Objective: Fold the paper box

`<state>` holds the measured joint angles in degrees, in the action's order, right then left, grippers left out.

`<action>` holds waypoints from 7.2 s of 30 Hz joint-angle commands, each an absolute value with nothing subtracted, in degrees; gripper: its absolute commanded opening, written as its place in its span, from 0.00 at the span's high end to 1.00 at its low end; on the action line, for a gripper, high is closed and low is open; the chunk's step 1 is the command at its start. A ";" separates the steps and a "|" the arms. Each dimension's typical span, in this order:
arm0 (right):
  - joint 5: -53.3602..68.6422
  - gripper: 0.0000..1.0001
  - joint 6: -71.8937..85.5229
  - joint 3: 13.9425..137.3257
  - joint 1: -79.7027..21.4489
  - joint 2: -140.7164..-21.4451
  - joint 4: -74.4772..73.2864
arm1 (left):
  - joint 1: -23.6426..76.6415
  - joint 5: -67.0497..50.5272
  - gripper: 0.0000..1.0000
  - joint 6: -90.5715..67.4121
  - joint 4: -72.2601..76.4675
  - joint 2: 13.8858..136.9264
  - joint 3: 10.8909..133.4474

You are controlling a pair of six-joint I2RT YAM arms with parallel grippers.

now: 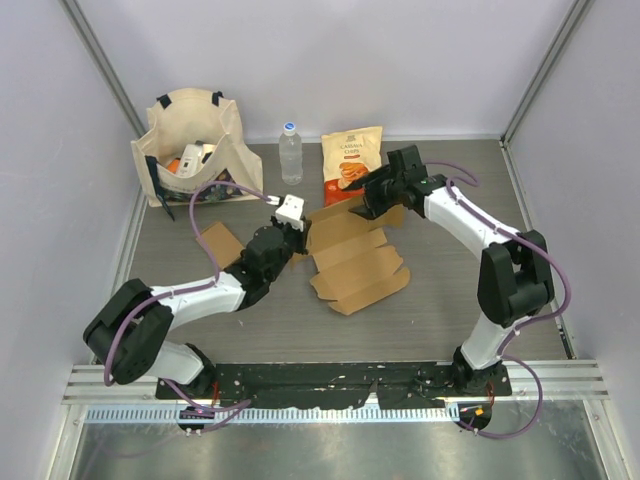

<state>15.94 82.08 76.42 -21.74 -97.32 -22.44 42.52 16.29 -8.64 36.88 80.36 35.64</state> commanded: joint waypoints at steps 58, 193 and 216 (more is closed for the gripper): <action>16.08 0.89 94.13 47.81 -22.85 -91.76 19.17 | 30.51 8.27 0.37 -36.83 -8.01 78.13 46.93; 6.86 0.98 90.90 28.74 -25.31 -87.63 39.63 | 43.50 4.32 0.43 -28.56 10.00 76.81 38.85; 1.76 0.99 85.70 13.45 -26.72 -101.07 82.50 | 51.50 15.56 0.40 -27.07 23.54 83.05 33.40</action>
